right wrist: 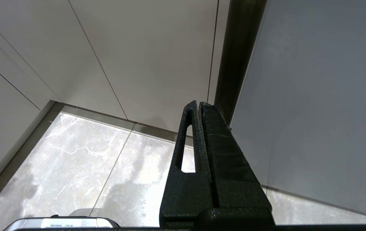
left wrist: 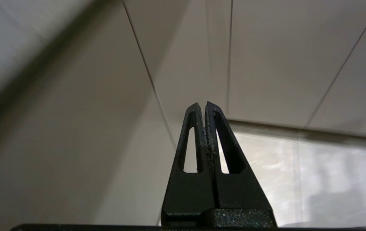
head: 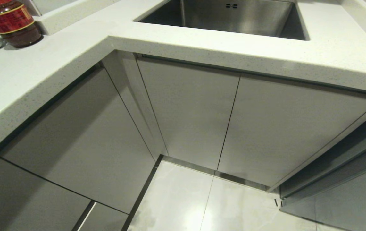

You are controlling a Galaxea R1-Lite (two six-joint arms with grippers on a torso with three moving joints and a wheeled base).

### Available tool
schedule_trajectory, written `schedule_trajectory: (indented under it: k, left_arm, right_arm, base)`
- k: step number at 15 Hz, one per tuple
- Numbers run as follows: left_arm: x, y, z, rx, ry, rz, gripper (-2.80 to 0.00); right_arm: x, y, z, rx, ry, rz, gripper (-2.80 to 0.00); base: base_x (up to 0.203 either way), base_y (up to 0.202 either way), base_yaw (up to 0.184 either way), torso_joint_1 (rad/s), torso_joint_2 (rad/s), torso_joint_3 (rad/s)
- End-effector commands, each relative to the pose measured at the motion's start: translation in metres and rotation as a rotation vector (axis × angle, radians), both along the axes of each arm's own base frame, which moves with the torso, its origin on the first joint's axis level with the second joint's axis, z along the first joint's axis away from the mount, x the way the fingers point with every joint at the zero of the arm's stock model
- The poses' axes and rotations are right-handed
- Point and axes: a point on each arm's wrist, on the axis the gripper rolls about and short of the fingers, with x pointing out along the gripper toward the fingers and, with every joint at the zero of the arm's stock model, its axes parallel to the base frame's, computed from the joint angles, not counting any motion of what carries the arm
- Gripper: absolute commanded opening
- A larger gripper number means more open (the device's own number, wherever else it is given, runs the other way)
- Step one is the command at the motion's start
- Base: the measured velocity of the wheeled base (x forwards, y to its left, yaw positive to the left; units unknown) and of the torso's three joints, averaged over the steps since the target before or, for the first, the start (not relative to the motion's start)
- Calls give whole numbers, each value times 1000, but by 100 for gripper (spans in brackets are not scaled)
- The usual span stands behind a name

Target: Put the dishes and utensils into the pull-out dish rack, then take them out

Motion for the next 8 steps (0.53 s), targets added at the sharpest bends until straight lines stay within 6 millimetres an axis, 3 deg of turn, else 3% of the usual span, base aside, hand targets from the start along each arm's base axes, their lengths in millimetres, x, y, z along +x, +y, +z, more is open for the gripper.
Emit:
schedule_trajectory:
  k: [1, 2, 8]
  left_arm:
    - [6, 0, -23, -71, 99, -14, -280]
    - [5, 0, -24, -143, 129, -21, -280]
    - [5, 0, -24, -168, 127, -8, -280]
  right_arm:
    - [2, 0, -7, 0, 25, 0, -280]
    - [2, 0, -7, 0, 25, 0, -280]
    - [2, 0, -7, 0, 25, 0, -280]
  base:
    - [0, 0, 0, 0, 0, 0]
    - [0, 0, 0, 0, 0, 0]
    - [0, 0, 0, 0, 0, 0]
